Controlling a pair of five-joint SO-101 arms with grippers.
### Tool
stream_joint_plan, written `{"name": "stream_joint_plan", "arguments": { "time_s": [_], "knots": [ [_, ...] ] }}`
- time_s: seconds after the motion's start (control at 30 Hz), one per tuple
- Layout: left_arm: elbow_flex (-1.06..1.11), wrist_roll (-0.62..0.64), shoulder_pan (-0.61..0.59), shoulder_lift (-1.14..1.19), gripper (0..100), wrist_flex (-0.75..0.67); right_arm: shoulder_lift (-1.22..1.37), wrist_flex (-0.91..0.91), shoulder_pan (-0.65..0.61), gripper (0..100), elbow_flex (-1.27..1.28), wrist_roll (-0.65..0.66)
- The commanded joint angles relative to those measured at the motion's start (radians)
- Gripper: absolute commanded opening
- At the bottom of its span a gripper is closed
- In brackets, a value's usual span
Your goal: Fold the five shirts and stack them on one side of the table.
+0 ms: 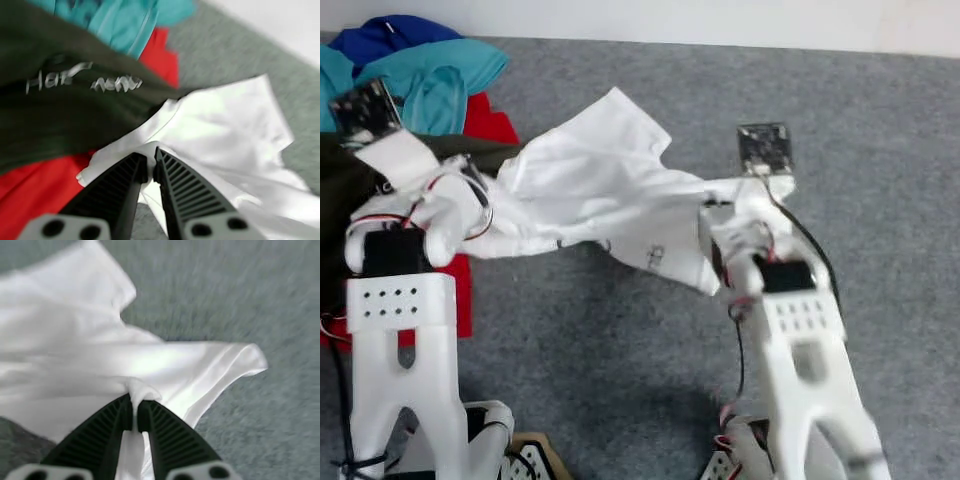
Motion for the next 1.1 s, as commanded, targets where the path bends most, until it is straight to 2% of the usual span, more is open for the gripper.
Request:
{"name": "stream_joint_plan", "arguments": {
  "time_s": [0.0,0.17,0.3,0.37,0.5,0.7,1.07],
  "knots": [
    [-0.203,0.006,0.058,0.001,1,0.117,-0.271,0.082,0.016,0.6,-0.010,0.051],
    [-0.401,0.006,0.071,0.001,1,0.229,-0.504,0.234,0.021,0.6,-0.102,0.130],
    [-0.535,0.011,0.048,0.001,1,0.301,-0.555,0.361,0.041,0.6,-0.251,0.170],
    [-0.601,0.069,0.035,0.001,1,0.327,-0.547,0.392,0.084,0.6,-0.331,0.170],
    [-0.737,0.141,-0.018,0.001,1,0.334,-0.512,0.417,0.145,0.6,-0.472,0.178],
    [-0.960,0.140,-0.024,-0.005,1,0.328,-0.455,0.533,0.150,0.6,-0.717,0.213],
    [-1.302,0.140,-0.048,-0.007,1,0.330,-0.441,0.625,0.150,0.6,-1.059,0.215]
  ]
}}
